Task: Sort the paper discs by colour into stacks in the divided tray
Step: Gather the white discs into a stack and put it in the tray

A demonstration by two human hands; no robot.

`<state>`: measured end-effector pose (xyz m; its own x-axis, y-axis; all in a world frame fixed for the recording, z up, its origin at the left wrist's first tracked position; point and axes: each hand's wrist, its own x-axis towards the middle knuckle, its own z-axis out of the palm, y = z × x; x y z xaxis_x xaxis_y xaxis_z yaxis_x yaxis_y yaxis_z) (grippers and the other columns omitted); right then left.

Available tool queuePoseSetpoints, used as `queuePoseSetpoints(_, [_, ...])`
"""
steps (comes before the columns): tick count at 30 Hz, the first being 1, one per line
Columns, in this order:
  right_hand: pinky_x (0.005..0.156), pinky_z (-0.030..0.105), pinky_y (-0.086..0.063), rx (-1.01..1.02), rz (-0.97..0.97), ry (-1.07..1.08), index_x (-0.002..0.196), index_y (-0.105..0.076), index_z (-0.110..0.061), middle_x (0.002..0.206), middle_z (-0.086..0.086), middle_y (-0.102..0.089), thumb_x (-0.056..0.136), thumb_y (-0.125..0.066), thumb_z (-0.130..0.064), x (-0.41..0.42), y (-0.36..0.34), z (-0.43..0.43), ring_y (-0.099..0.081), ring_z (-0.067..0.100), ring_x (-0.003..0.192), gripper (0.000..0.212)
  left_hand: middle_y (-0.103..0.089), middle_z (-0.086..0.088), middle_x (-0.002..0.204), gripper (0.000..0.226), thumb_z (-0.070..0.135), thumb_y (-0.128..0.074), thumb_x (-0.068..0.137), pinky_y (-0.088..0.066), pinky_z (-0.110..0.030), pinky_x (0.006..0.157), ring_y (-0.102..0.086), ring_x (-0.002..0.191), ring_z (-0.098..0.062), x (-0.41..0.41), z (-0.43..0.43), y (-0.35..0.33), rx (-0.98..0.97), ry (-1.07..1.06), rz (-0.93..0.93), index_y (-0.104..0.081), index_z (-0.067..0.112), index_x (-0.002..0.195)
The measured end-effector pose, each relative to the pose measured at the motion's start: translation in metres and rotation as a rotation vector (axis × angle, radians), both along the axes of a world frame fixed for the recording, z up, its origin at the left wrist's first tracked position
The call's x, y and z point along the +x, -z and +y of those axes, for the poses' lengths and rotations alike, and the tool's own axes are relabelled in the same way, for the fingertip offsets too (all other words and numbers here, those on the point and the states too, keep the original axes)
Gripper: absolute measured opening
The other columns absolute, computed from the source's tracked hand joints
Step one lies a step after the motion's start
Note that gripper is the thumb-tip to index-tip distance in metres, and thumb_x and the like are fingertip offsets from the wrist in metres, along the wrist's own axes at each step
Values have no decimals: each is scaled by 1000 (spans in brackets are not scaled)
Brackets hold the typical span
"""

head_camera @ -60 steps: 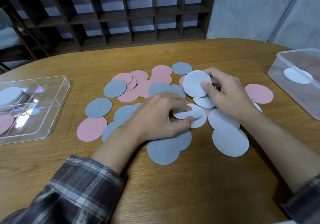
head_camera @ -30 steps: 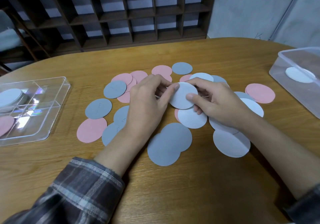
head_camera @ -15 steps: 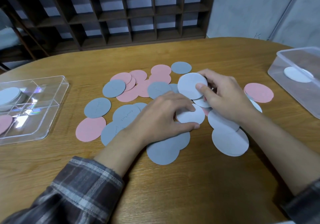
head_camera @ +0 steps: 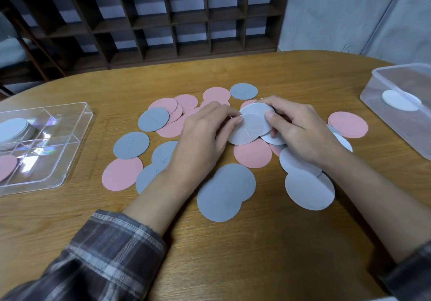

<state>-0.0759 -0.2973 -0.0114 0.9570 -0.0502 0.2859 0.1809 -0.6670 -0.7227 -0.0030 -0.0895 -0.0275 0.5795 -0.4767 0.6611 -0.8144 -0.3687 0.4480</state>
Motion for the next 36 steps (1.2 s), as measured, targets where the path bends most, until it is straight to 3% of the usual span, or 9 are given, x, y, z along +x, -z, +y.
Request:
queuePoseSetpoints(5, [74,31,-45,30,19,-16,128,-67,-30,84,9,-63,110,-42,-16,0,-1,0,-60,19,79,33,-76,1,91,25,21,-71,98,-57,-27,75,-69,80,-13,-1,0,0,-40,-82,41,-77,10,119])
queuePoseSetpoints(10, [75,38,-49,60,63,-41,132,-64,-33,80,4,-64,109,-39,-30,-2,-1,3,-62,17,79,34,-77,4,85,13,22,-73,96,-58,-35,73,-70,76,-10,-1,0,-1,-96,-95,149,-82,13,99])
queuePoseSetpoints(13, [65,27,-45,-47,73,-54,133,-61,-31,83,-12,-63,108,-49,-31,-2,0,8,-60,7,77,28,-76,5,80,11,23,-76,94,-59,-35,70,-71,72,-13,-1,0,0,-148,-90,272,-81,13,93])
queuePoseSetpoints(18, [62,31,-49,-121,23,11,130,-61,-28,78,-5,-64,107,-49,-22,-1,-2,-1,-64,12,68,27,-74,6,88,13,28,-77,94,-53,-21,70,-67,79,-9,-6,-4,-1,-125,-76,232,-80,16,97])
queuePoseSetpoints(20, [71,37,-49,-116,-27,82,125,-62,-27,89,-5,-66,107,-49,-21,1,-2,-11,-62,17,81,23,-72,5,96,19,33,-76,95,-50,-17,75,-65,85,-7,-6,-7,1,-58,-40,173,-79,17,105])
queuePoseSetpoints(24, [76,31,-49,-48,-56,223,121,-63,-29,103,-6,-69,105,-50,-22,5,-1,-26,-60,15,92,22,-69,3,130,34,40,-64,102,-49,-40,103,-60,124,-15,-7,-13,10,230,171,115,-72,18,127])
queuePoseSetpoints(29, [77,33,-50,-1,-63,313,122,-64,-28,105,-6,-69,105,-51,-23,7,2,-28,-61,16,92,22,-40,4,165,55,50,-43,108,-36,-46,121,-30,156,-16,-12,-17,14,560,270,101,-46,25,156])
queuePoseSetpoints(31, [76,33,-50,1,-51,306,123,-64,-28,105,-7,-69,105,-51,-23,8,2,-27,-61,16,92,22,-48,3,160,54,51,-41,108,-39,-45,118,-39,151,-18,-12,-16,12,587,265,108,-49,23,154])
queuePoseSetpoints(36, [81,40,-51,8,-42,275,120,-66,-27,103,-2,-71,104,-51,-20,8,2,-25,-61,22,89,23,-67,7,104,38,52,-53,102,-53,-41,79,-61,99,-19,-12,-11,4,455,144,113,-65,21,121])
